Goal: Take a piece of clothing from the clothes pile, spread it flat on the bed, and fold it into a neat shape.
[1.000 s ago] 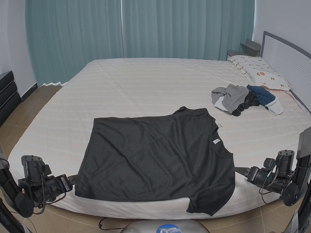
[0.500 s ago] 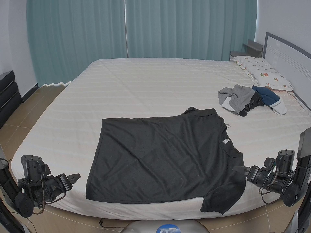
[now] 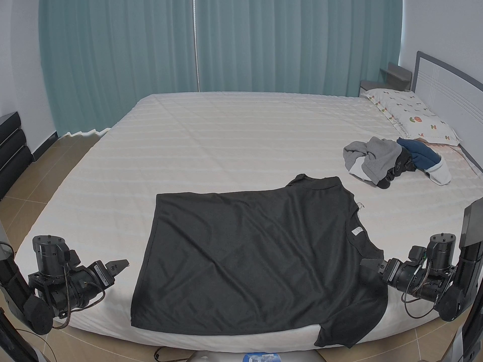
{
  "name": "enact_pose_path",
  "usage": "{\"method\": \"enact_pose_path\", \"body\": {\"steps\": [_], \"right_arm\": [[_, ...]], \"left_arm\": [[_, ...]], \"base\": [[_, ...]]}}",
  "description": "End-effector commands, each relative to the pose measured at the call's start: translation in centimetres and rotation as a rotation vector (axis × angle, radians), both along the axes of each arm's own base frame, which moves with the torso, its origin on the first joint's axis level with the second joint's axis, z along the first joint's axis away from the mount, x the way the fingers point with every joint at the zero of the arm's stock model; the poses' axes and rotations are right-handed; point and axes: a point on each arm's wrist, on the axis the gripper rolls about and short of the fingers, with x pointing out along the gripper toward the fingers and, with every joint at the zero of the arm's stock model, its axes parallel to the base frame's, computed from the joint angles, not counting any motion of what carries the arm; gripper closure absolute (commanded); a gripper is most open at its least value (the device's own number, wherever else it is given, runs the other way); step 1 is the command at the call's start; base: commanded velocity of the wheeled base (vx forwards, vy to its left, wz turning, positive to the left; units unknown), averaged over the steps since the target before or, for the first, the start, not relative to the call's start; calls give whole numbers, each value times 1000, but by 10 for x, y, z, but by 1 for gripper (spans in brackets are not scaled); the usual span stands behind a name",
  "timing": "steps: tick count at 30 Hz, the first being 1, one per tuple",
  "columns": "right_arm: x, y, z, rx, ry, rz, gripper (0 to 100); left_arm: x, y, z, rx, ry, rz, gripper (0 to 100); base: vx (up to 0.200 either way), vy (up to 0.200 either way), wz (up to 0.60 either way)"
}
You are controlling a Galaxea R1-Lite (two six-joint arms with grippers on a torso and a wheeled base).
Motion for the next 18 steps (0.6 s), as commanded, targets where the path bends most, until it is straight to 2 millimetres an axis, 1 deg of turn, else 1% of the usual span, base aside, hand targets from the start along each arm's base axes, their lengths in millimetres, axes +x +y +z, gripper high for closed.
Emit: {"method": "enact_pose_path", "body": {"steps": [1,14,18], "right_arm": [[-3,0,-1,-1,9,1,0],[-3,0,-1,5,11,-3,0],[-3,0,-1,14,13,-8,0]], "left_arm": [[3,-1,-1,-3,0,-2,0],[4,-1,-5,-3,23,0,0],[4,-1,-5,-3,23,0,0]], "base": [[0,0,0],[0,0,0],[200,0,0]]}}
